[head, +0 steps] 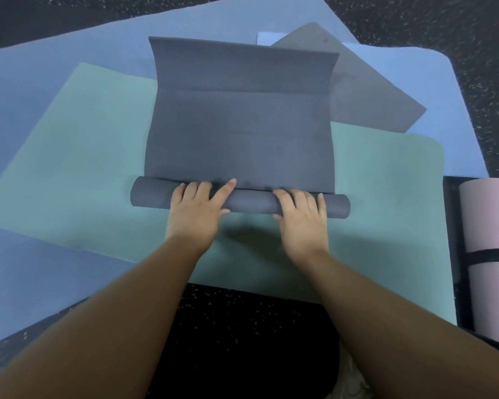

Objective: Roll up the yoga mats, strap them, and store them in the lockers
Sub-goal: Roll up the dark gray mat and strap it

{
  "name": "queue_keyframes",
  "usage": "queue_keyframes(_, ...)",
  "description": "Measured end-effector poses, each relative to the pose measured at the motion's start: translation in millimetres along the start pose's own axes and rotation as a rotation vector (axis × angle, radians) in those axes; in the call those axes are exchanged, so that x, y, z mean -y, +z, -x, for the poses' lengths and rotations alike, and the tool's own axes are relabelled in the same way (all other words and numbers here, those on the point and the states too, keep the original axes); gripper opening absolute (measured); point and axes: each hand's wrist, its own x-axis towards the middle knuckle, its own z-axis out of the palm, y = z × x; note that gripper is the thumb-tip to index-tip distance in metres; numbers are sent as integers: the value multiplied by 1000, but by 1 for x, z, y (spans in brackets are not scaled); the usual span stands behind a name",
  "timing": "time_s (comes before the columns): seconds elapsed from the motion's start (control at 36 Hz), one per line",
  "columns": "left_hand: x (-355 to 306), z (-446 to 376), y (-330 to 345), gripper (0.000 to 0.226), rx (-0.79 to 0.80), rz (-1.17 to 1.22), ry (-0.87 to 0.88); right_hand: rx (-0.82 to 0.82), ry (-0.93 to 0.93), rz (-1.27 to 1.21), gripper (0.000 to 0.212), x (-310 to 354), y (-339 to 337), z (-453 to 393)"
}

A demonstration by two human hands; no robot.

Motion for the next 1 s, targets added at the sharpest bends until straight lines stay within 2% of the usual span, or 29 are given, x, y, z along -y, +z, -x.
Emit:
queue_keyframes(0.11, 2, 4, 1, 41, -68, 2, -7, -15, -26, -20, 46, -2, -4, -2)
queue_keyframes(0.25, 2, 21, 1, 40, -67, 17, 50, 1, -114, -19, 38, -14, -6, 9)
queue_keyframes(0.42, 2, 32, -8, 48, -10, 3, 81, 70, -187, 14, 39, -18, -14, 21)
queue_keyframes(0.47, 2, 38, -10, 48, -4, -8, 95, 127, -190, 12, 42, -18, -19, 26)
queue_keyframes(0.64, -1, 60, -20, 45, 14, -3, 140, 441, -186, 55, 56, -12, -42, 40)
queue_keyframes(0.69, -3, 69, -20, 39, 44, 23, 126, 497, -205, 79, 66, -8, -46, 45)
queue_keyframes(0.83, -8, 87, -18, 32, 124, 48, 45, 616, -236, 130, 76, -3, -47, 58)
queue_keyframes(0.92, -13, 94, -13, 33, 124, 25, -2, 622, -223, 114, 48, -1, -42, 62)
queue_keyframes(1.0, -22, 95, -10, 36, 82, 5, -83, 558, -140, 89, 43, 3, -39, 68)
